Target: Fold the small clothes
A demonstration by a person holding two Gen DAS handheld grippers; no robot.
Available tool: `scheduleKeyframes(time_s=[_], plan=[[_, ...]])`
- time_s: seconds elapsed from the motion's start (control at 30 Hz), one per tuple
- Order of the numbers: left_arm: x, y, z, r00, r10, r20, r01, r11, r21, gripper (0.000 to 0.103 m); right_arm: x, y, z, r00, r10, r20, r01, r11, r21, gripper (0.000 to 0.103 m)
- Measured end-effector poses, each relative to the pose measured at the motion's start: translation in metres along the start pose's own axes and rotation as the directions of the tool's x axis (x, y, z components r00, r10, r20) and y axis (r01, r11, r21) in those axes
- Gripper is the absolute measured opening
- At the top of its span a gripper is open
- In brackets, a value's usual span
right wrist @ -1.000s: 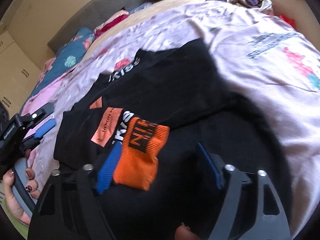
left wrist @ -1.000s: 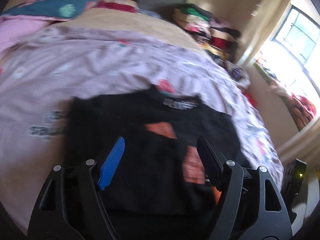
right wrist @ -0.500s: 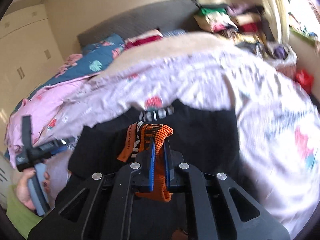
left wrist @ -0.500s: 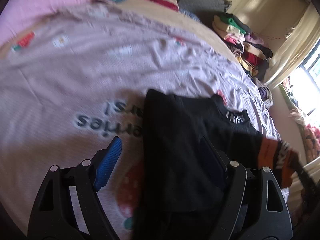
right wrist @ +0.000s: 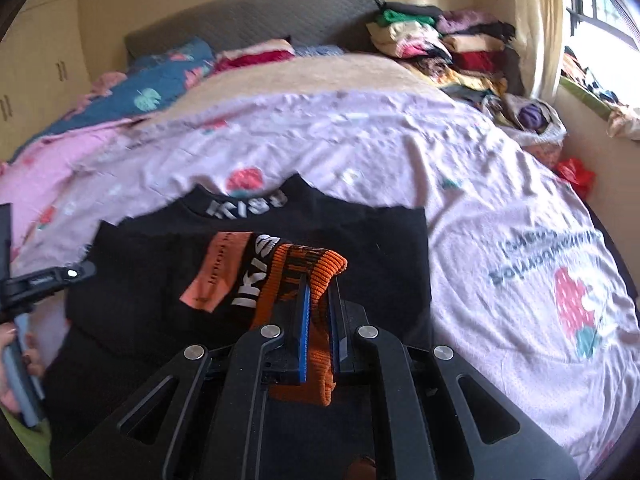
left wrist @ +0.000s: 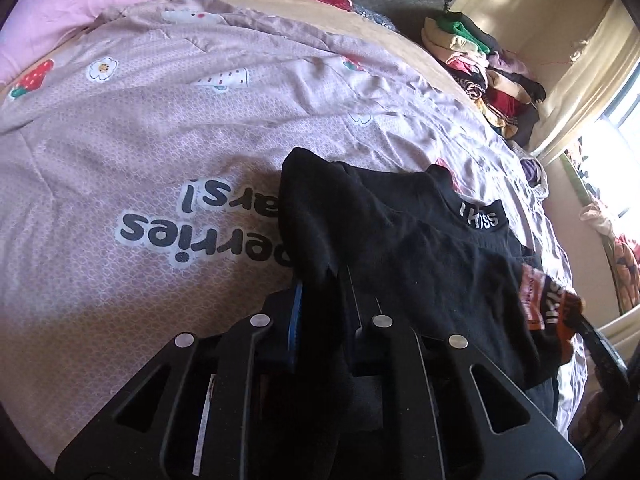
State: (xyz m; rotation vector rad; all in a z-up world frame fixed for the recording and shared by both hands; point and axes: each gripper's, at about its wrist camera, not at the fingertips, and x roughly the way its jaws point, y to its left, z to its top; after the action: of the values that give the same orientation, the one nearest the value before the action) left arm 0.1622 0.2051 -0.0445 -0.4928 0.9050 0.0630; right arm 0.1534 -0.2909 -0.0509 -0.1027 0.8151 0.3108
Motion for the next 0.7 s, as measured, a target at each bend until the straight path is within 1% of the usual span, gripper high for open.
scheduleKeyframes(time_s=[0.1, 0.17, 0.23, 0.27, 0.3, 0.33, 0.37, 0.4, 0.47, 0.5, 0.53, 0.57, 0.7], plan=[[0.001, -0.003, 0.0, 1.0, 0.006, -0.002, -0.006, 1.0, 0.01, 0.011, 0.009, -0.004, -0.005, 0.999, -0.021, -0.027, 0.021, 1.0, 0.02, 0.008], [-0.001, -0.003, 0.0, 1.0, 0.006, 0.0, -0.006, 1.0, 0.006, 0.011, 0.011, -0.007, -0.007, 0.999, -0.027, -0.04, 0.028, 0.999, 0.038, 0.011], [-0.007, -0.005, 0.001, 1.0, 0.008, 0.016, -0.008, 1.0, 0.009, 0.011, 0.008, -0.012, -0.009, 0.998, -0.043, -0.037, 0.045, 0.997, 0.056, 0.014], [-0.012, -0.007, 0.002, 1.0, 0.004, 0.027, -0.005, 1.0, 0.014, 0.011, 0.006, -0.013, -0.01, 0.999, -0.044, -0.033, 0.046, 0.997, 0.06, 0.014], [-0.015, -0.008, 0.003, 0.999, 0.001, 0.033, -0.002, 1.0, 0.017, 0.014, 0.003, -0.015, -0.011, 0.999, -0.039, -0.029, 0.041, 0.997, 0.067, 0.015], [-0.018, -0.01, 0.003, 0.999, -0.001, 0.041, 0.0, 1.0, 0.021, 0.018, 0.0, -0.018, -0.013, 0.999, -0.028, -0.023, 0.029, 0.996, 0.083, 0.017], [-0.022, -0.012, 0.004, 0.999, -0.002, 0.048, 0.001, 1.0, 0.027, 0.02, -0.003, -0.02, -0.013, 1.0, -0.017, -0.018, 0.018, 0.995, 0.093, 0.02], [-0.026, -0.015, 0.005, 0.998, -0.009, 0.055, 0.007, 0.999, 0.038, 0.023, -0.005, -0.02, -0.014, 1.0, -0.005, -0.015, 0.007, 0.995, 0.101, 0.021], [-0.031, -0.022, 0.004, 0.998, -0.02, 0.062, 0.016, 0.998, 0.058, 0.024, -0.01, -0.019, -0.016, 1.0, 0.027, -0.009, -0.026, 0.993, 0.112, 0.021], [-0.033, -0.026, 0.004, 0.998, -0.024, 0.062, 0.02, 0.997, 0.068, 0.027, -0.012, -0.017, -0.016, 0.999, 0.043, -0.009, -0.042, 0.993, 0.11, 0.021], [-0.034, -0.03, 0.003, 0.998, -0.033, 0.061, 0.028, 0.996, 0.08, 0.031, -0.013, -0.016, -0.017, 0.999, 0.053, -0.008, -0.052, 0.993, 0.106, 0.021], [-0.034, -0.034, 0.002, 0.998, -0.041, 0.057, 0.036, 0.995, 0.092, 0.032, -0.014, -0.012, -0.017, 0.998, 0.065, -0.008, -0.064, 0.993, 0.098, 0.021], [-0.029, -0.056, -0.008, 0.997, -0.071, 0.015, 0.068, 0.986, 0.154, 0.035, -0.017, 0.004, -0.02, 0.995, 0.103, -0.011, -0.102, 0.993, 0.051, 0.023]])
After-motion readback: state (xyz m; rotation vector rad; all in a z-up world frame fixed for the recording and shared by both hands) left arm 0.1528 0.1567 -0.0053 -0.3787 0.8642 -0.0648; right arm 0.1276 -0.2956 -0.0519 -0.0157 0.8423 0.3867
